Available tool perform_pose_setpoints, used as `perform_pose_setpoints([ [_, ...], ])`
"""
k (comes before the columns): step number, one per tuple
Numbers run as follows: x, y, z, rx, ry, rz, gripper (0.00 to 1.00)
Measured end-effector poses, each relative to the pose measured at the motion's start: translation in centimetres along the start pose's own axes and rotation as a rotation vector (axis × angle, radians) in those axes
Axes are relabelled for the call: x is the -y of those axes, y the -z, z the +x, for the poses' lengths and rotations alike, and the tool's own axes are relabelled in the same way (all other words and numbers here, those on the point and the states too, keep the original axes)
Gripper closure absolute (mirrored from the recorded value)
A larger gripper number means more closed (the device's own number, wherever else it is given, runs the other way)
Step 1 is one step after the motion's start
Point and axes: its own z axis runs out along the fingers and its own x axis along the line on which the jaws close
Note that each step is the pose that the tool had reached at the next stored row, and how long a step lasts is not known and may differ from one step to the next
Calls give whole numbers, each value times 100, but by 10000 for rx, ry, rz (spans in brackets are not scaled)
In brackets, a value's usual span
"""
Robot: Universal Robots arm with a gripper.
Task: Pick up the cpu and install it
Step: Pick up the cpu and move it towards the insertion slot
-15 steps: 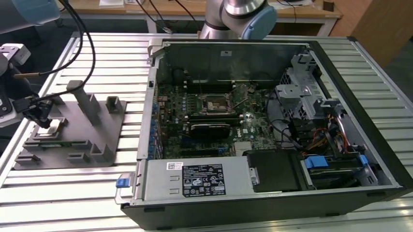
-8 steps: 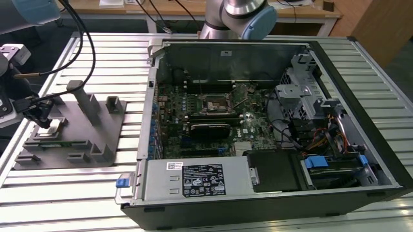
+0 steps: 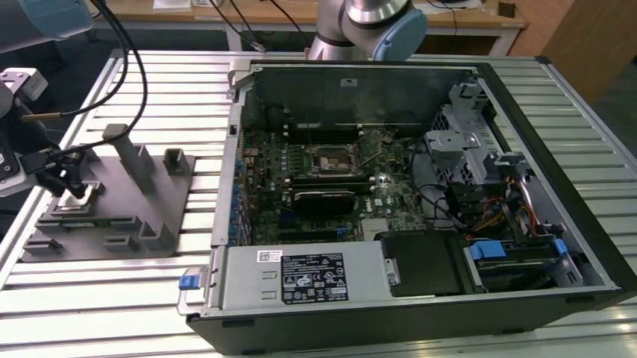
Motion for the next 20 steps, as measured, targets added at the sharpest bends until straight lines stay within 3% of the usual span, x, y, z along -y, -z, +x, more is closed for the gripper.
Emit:
perform_pose_setpoints([
  [12,0,-2,0,0,2,1,18],
  [20,0,-12,0,4,5,3,18],
])
